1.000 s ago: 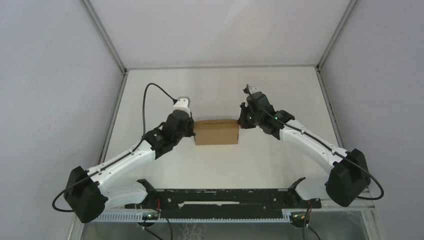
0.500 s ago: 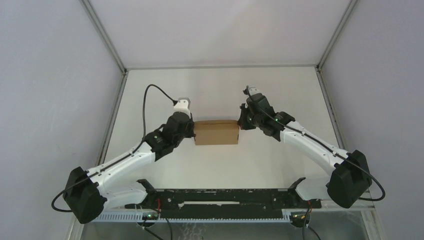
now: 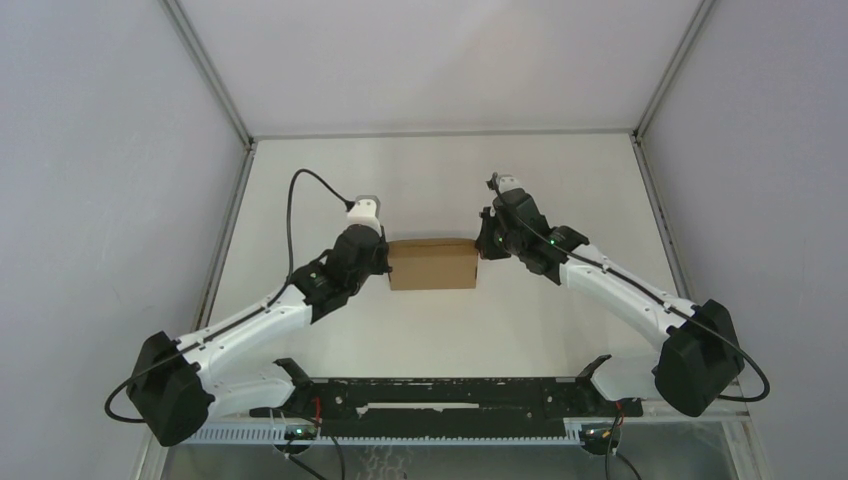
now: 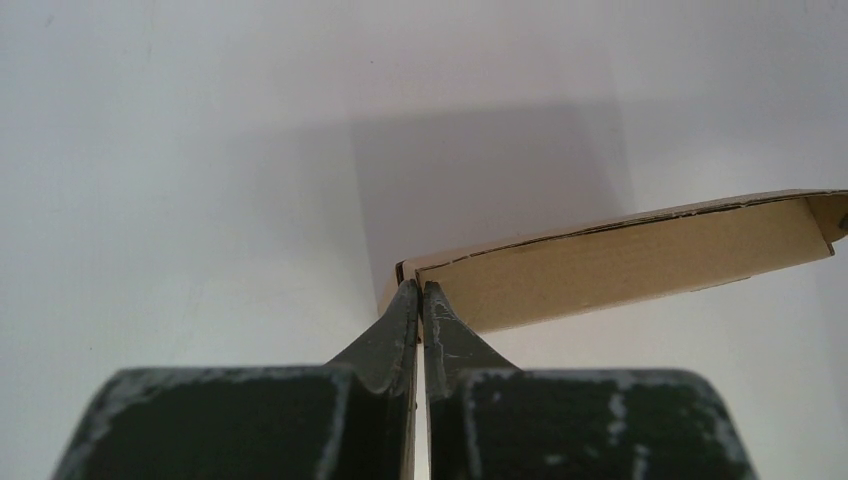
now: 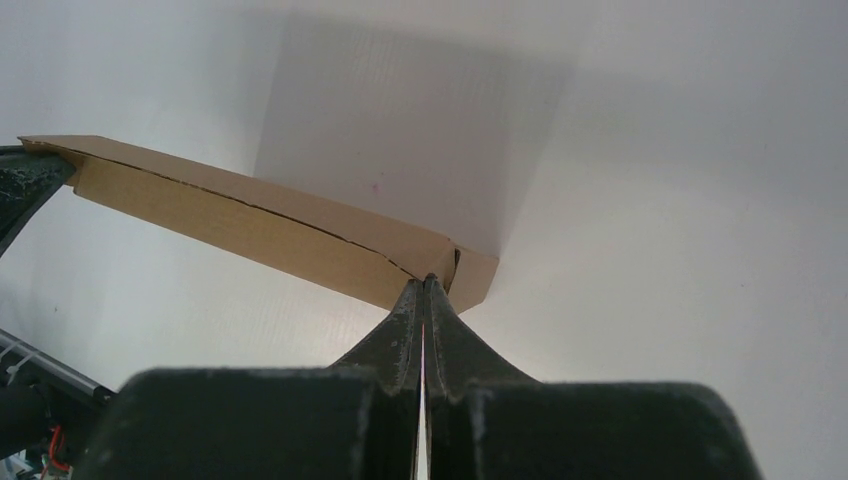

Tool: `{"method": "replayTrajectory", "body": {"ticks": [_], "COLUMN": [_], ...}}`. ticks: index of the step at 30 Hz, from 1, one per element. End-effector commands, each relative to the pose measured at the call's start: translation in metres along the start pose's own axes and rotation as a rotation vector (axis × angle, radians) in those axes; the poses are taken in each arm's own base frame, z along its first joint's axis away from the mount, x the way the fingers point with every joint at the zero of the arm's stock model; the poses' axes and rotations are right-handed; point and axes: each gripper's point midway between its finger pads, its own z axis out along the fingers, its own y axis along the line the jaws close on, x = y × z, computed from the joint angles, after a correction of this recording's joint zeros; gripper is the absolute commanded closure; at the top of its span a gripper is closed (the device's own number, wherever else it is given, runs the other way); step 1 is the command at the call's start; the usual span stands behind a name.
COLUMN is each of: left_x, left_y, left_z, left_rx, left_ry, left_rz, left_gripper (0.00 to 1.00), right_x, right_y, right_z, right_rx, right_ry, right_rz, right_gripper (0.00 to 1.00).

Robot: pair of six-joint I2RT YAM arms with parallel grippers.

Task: Fold the paper box
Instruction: Close the paper box at the center of the board.

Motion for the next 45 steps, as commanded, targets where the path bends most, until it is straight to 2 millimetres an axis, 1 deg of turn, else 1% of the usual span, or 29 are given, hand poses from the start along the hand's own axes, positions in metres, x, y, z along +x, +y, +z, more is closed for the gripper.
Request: {"method": "replayTrajectory", "body": {"ticks": [1,6,17,18,20,26,30,35,39,41,45], "left_x": [0.048,0.051,0.054,0.055,0.056,0.057,0.057,0.057,0.056,0.056,0.055], "left_y": [-0.016,-0.015,-0.016,-0.016,-0.016,-0.015,-0.015,-0.016,-0.017,-0.017,-0.018], "left_z": [-0.002,-0.003,-0.007,-0.007,-0.007,-0.007,-0.006,-0.004,-0.003,-0.003,-0.003], "left_rx": [0.094,0.096,0.101,0.101,0.099,0.092,0.089,0.088,0.089,0.089,0.090], "left_ry": [0.142,0.146,0.145,0.144,0.143,0.141,0.141,0.140,0.143,0.143,0.140], "left_rz": [0.027,0.026,0.022,0.023,0.022,0.024,0.029,0.030,0.035,0.038,0.039], "left_gripper": [0.96,0.96,0.96,0.96,0.96,0.96,0.96,0.96,0.96,0.96,0.96], "right_x": [0.059,0.062,0.062,0.061,0.058,0.046,0.041,0.037,0.035,0.033,0.029], "right_y": [0.013,0.011,0.015,0.015,0.016,0.019,0.019,0.019,0.022,0.023,0.020], "right_z": [0.003,0.003,-0.005,-0.007,-0.011,-0.028,-0.033,-0.038,-0.042,-0.045,-0.048], "right_rx": [-0.072,-0.069,-0.081,-0.083,-0.085,-0.115,-0.133,-0.147,-0.171,-0.181,-0.181], "right_ry": [0.192,0.197,0.189,0.185,0.176,0.126,0.110,0.098,0.093,0.086,0.071], "right_rz": [-0.028,-0.028,-0.031,-0.030,-0.027,-0.013,0.000,0.008,0.014,0.016,0.022], "right_gripper": [1.00,1.00,1.00,0.98,0.90,0.74,0.69,0.66,0.55,0.52,0.51]}}
